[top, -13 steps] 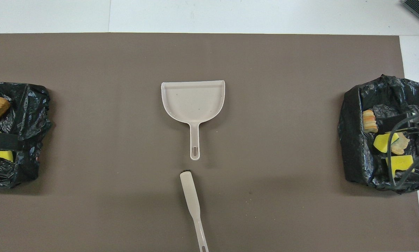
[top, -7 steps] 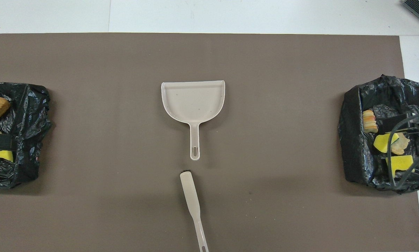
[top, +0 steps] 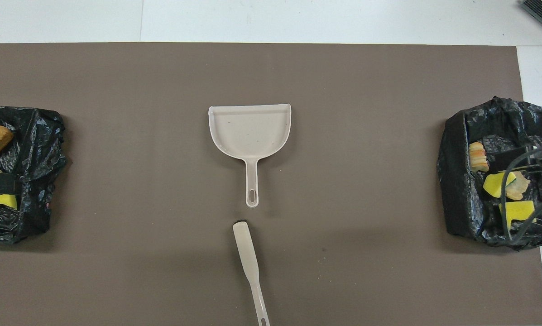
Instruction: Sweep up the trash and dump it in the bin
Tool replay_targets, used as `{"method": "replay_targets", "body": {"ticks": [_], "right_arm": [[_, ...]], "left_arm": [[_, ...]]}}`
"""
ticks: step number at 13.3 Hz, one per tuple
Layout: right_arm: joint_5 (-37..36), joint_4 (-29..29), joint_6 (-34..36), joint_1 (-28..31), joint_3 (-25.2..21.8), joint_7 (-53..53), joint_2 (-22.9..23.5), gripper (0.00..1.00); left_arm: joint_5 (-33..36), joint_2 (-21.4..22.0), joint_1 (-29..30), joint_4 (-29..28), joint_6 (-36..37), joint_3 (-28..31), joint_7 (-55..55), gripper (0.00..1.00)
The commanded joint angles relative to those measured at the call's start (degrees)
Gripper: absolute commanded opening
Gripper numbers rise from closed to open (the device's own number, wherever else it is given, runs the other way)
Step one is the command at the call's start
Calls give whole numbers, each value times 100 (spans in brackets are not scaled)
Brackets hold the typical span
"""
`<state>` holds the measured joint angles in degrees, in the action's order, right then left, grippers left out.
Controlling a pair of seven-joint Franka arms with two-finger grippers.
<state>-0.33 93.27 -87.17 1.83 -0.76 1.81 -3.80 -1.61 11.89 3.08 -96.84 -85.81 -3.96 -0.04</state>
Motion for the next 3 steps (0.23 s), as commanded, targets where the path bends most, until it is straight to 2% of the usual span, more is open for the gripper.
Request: {"method": "replay_targets", "body": {"ticks": [1,3], "right_arm": [[112,16,16,36,15,-84,-24,100],[112,16,25,36,15,-75,-24,100]], "left_arm": [[-59,59,-35,-28,-24,53,4,100],[-59,103,-97,-81,-23,44,21,100]]}}
